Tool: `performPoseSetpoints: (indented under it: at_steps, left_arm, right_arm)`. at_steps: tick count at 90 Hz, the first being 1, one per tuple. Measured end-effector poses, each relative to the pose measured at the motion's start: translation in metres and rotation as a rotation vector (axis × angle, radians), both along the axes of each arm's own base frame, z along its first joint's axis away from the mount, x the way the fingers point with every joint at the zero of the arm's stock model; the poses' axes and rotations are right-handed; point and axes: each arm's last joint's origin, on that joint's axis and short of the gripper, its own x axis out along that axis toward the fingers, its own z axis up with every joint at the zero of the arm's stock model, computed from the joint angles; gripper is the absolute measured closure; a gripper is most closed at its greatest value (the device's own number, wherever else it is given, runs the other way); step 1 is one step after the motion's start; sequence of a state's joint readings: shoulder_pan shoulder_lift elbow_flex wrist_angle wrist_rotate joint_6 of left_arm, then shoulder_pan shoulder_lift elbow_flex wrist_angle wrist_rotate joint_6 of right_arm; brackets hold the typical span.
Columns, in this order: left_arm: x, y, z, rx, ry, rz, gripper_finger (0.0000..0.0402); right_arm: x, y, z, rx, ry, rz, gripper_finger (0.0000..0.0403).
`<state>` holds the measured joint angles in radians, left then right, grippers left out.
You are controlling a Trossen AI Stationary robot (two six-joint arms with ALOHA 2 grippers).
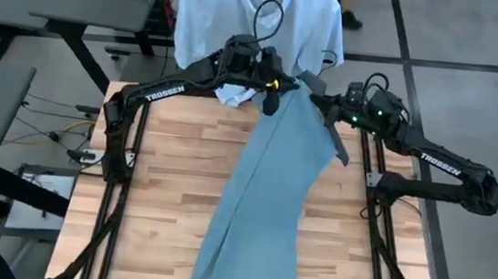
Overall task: Hang clothes
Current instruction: Insert the blue jeans on the grey hanger
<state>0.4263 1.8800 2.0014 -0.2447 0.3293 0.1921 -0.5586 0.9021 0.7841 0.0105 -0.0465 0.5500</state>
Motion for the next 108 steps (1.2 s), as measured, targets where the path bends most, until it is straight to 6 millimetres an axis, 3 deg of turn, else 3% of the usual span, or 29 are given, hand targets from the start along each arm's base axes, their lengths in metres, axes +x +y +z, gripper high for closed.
performPoseSetpoints:
  at_steps: [10,20,43,82,108]
  left_arm:
    - [-0.011,-0.008,0.021,0.072,-0.082,-0.081,0.0402]
    - [-0.012,-0.009,0.023,0.094,-0.096,-0.118,0.0402]
    - [0.007,0.01,-0.008,0.04,-0.028,-0.093,0.0402]
    - [0.017,0.037,-0.05,-0.106,0.156,0.128,0.0401]
    - [0.034,0.04,-0.072,-0.206,0.145,0.125,0.0401]
  right_arm:
    - [-0.001,-0.002,0.003,-0.008,-0.026,-0.006,0.0375]
    - [0.001,0.001,0.01,-0.027,-0.1,0.016,0.0375]
    - [0.007,0.011,0.021,-0.038,-0.223,0.077,0.0375]
    - [0.009,0.013,0.019,-0.038,-0.187,0.014,0.0375]
    - [0.02,0.014,0.008,0.04,-0.129,-0.013,0.0375]
